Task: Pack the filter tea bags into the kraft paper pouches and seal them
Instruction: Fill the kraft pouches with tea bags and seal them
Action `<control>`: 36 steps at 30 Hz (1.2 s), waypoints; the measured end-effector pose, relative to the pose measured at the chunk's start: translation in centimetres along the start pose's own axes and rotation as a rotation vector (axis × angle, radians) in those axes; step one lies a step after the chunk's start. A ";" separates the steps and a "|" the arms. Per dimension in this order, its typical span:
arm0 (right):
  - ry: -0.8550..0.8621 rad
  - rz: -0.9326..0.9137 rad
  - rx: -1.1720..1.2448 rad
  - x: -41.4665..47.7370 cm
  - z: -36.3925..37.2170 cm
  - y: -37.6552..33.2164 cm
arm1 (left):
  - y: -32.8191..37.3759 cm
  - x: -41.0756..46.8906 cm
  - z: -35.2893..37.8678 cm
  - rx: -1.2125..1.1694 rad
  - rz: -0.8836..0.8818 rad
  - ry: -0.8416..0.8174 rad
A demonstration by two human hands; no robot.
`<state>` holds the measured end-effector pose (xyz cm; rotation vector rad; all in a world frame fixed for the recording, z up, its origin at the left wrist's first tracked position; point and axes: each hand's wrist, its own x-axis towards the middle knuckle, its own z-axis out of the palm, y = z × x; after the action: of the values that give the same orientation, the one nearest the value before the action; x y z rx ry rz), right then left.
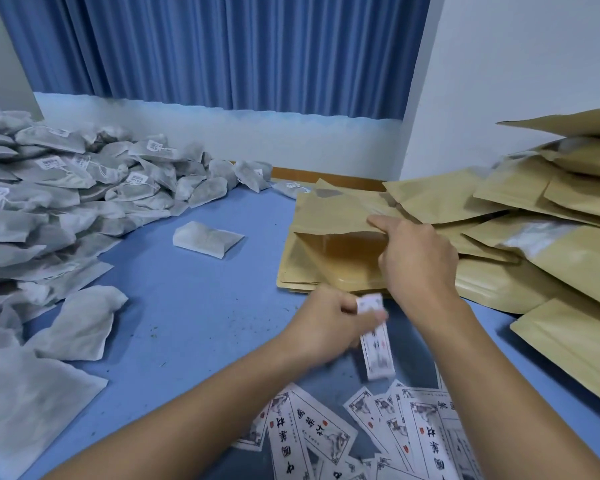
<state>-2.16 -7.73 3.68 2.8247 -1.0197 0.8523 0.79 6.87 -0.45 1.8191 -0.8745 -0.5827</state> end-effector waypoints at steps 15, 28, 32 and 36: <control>-0.034 -0.083 -0.109 -1.1 0.8 -2.1 | 2.5 8.1 -2.0 -0.722 -0.198 0.358; -0.091 -0.237 -0.054 3.2 4.4 -10.2 | -10.2 6.9 -16.1 0.500 -0.229 0.787; -0.109 -0.229 -0.001 5.1 7.7 -13.2 | -12.7 8.2 -18.4 0.795 -0.259 0.580; -0.114 -0.180 0.087 5.9 9.9 -15.2 | -12.3 8.0 -18.7 0.458 -0.008 0.959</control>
<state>15.48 -1.17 0.65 3.0114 -0.7393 0.7436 22.97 14.31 -4.49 2.1660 -0.3335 0.5316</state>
